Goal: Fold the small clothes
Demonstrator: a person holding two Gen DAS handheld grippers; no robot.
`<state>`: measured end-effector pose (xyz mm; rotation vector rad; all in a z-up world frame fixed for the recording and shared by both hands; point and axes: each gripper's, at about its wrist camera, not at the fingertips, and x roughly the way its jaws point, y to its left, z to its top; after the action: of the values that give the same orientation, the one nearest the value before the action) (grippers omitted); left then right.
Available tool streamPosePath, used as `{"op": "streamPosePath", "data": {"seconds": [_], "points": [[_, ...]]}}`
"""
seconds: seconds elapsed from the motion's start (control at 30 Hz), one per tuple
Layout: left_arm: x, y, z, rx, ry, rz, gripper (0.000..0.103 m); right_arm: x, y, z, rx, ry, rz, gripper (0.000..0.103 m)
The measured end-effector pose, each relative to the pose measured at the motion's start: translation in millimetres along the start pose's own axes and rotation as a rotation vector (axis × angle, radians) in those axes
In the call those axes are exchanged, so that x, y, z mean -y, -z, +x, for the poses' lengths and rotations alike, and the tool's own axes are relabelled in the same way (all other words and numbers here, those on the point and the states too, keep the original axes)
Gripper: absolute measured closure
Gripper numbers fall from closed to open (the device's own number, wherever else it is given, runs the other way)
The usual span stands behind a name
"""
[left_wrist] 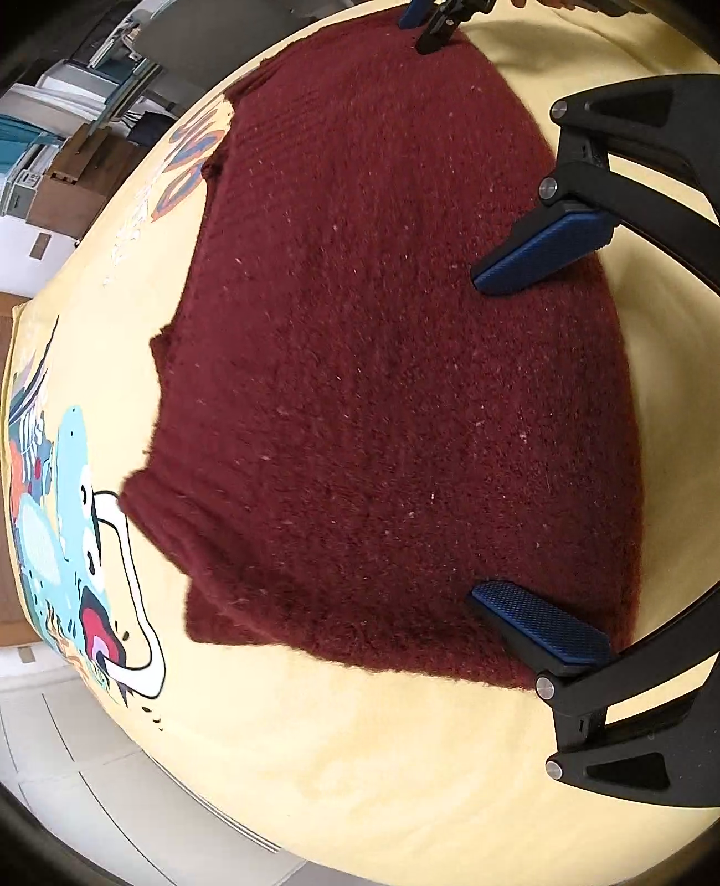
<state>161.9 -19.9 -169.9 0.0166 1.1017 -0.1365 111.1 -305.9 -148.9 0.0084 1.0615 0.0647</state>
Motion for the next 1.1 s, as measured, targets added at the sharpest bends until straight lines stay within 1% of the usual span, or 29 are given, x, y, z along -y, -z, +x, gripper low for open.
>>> {"op": "streamPosePath", "data": {"seconds": [0.13,0.2,0.27,0.33,0.4,0.47,0.53,0.6,0.67,0.77,0.9,0.93,1.0,1.07,1.1], "points": [[1,4,2,0.017,-0.028,-0.008,0.001,-1,10,8,0.009,0.0,-0.027,0.0],[0,2,2,0.015,-0.027,-0.011,0.001,-2,11,9,0.017,-0.001,-0.029,0.0],[-2,1,0,0.001,-0.016,-0.006,0.001,-1,9,10,0.009,-0.005,-0.029,0.0],[-4,-3,-4,-0.031,0.005,0.002,0.001,-2,4,8,-0.019,-0.005,-0.034,0.0],[-7,-7,-13,-0.064,0.009,0.003,0.001,-4,-4,1,-0.047,0.002,-0.043,0.0],[-14,-11,-25,-0.083,0.008,-0.025,0.001,-7,-8,-10,-0.056,0.014,-0.053,0.0],[-26,-15,-40,-0.073,0.042,-0.047,0.001,-10,-7,-23,-0.051,0.024,-0.067,0.0],[-42,-18,-52,-0.059,0.054,-0.073,0.001,-12,-3,-38,-0.041,0.02,-0.074,0.0],[-58,-19,-54,-0.064,0.08,-0.091,0.001,-12,3,-48,-0.038,0.006,-0.064,0.0],[-83,-18,-40,-0.096,0.124,-0.15,0.001,-10,17,-58,-0.046,-0.006,-0.028,0.0],[-106,-12,-1,-0.22,0.198,-0.269,0.003,-3,39,-61,-0.074,-0.01,0.03,0.0],[-107,-9,3,-0.228,0.211,-0.293,0.003,0,46,-61,-0.093,-0.015,0.04,0.0],[-107,-10,7,-0.214,0.241,-0.318,0.003,3,53,-59,-0.124,-0.022,0.05,0.0],[-100,-14,7,-0.201,0.263,-0.296,0.005,6,60,-59,-0.136,-0.015,0.05,0.0],[-94,-16,8,-0.205,0.273,-0.272,0.008,9,63,-59,-0.142,-0.006,0.053,0.0]]}}
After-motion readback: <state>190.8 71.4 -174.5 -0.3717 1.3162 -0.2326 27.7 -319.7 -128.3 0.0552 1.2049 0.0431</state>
